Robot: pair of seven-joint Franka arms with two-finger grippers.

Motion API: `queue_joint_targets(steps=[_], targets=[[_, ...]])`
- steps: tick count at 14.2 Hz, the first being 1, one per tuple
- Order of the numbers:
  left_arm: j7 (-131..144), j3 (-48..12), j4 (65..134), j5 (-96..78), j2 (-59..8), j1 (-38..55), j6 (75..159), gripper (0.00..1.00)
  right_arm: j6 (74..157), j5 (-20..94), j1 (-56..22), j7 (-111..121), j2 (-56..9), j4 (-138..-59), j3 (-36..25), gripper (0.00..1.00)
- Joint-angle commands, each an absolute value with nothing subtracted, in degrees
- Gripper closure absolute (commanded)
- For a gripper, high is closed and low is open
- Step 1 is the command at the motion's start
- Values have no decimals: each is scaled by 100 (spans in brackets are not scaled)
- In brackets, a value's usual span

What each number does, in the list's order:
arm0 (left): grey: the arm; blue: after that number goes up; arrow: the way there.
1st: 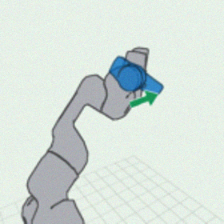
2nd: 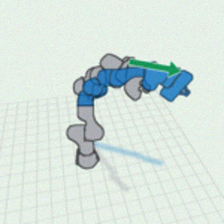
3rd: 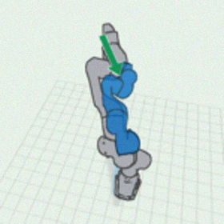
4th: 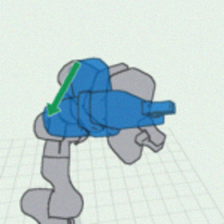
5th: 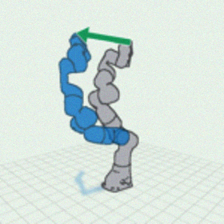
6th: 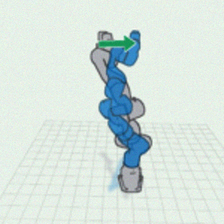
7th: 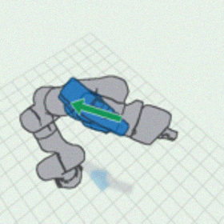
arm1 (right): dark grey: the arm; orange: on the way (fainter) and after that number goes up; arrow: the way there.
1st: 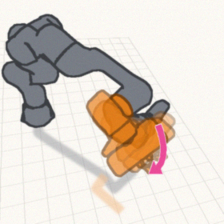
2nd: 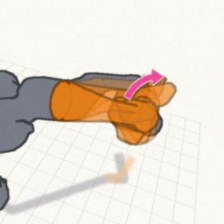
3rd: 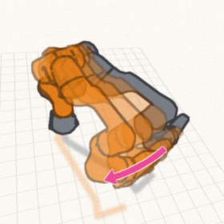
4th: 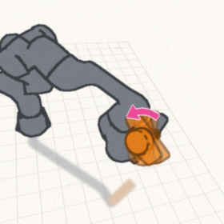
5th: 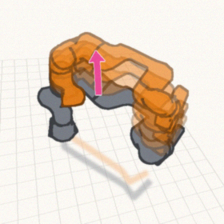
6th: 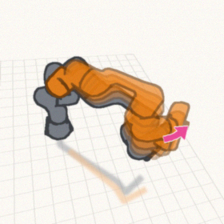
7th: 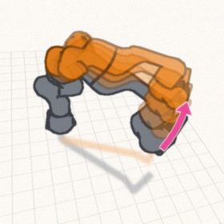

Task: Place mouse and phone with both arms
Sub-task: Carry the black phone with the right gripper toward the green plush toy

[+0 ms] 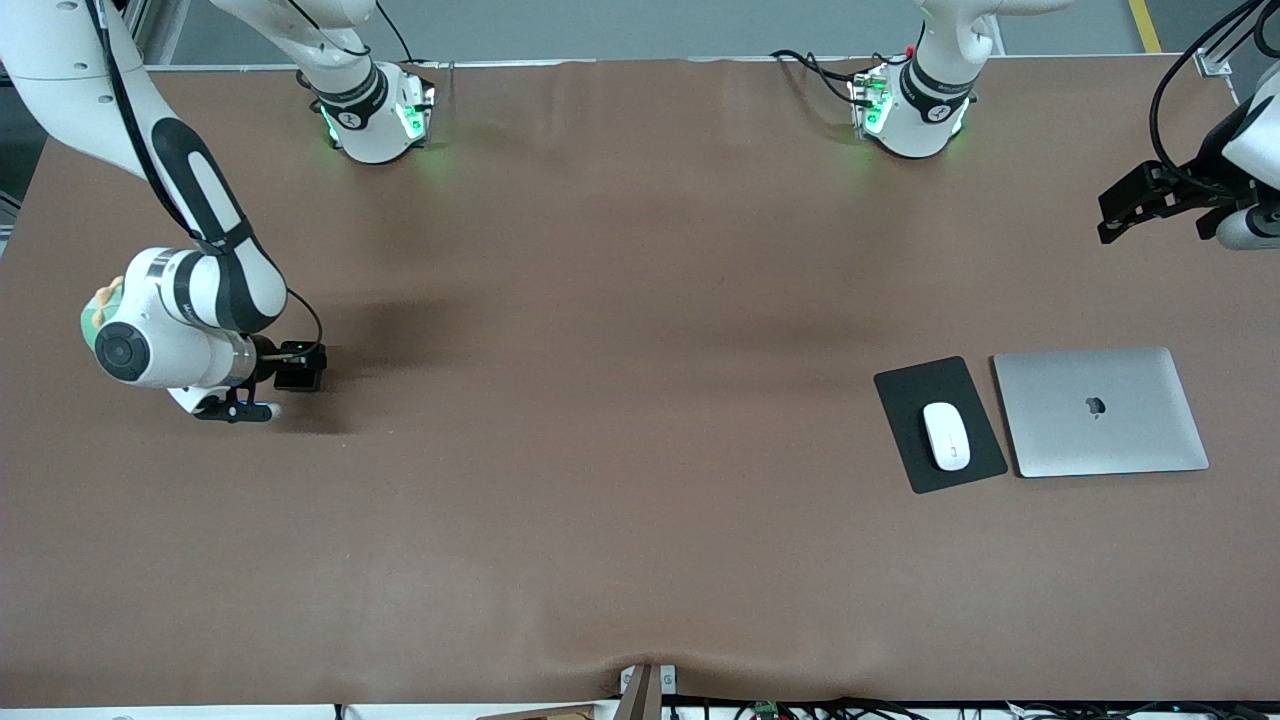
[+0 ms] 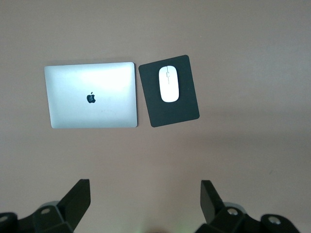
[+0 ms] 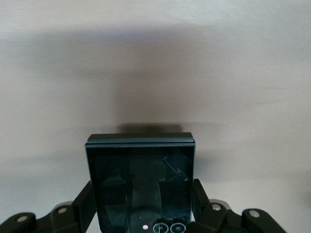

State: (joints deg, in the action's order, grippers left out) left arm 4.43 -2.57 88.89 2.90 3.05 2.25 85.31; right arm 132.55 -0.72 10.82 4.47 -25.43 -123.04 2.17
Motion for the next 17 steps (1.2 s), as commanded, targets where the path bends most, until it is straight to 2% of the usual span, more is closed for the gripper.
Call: queue_joint_targets(steps=[1,2,3,4,8,10,13,17], targets=[[360,-220,9009,211,457,228,8473,0,13790,-202,1239,475,-2338,-12823,325,100],[369,-220,9000,211,448,229,8481,0,13781,-220,1248,483,-2338,-12806,325,91],[369,-220,9000,211,448,229,8481,0,13781,-255,1248,492,-2338,-12806,325,41],[369,-228,9000,211,440,229,8490,0,13790,-281,1283,527,-2338,-12788,325,0],[369,-229,8982,211,387,237,8569,0,13684,-325,1327,1010,-2399,-12666,325,0],[369,-229,8982,220,387,237,8578,0,13519,-325,1414,1316,-2399,-12280,334,0],[369,-229,8982,229,387,237,8587,0,12651,-325,1380,1564,-2408,-11534,334,0],[369,-229,8982,237,378,237,8587,0,11341,-290,1187,1538,-2619,-10120,369,0]])
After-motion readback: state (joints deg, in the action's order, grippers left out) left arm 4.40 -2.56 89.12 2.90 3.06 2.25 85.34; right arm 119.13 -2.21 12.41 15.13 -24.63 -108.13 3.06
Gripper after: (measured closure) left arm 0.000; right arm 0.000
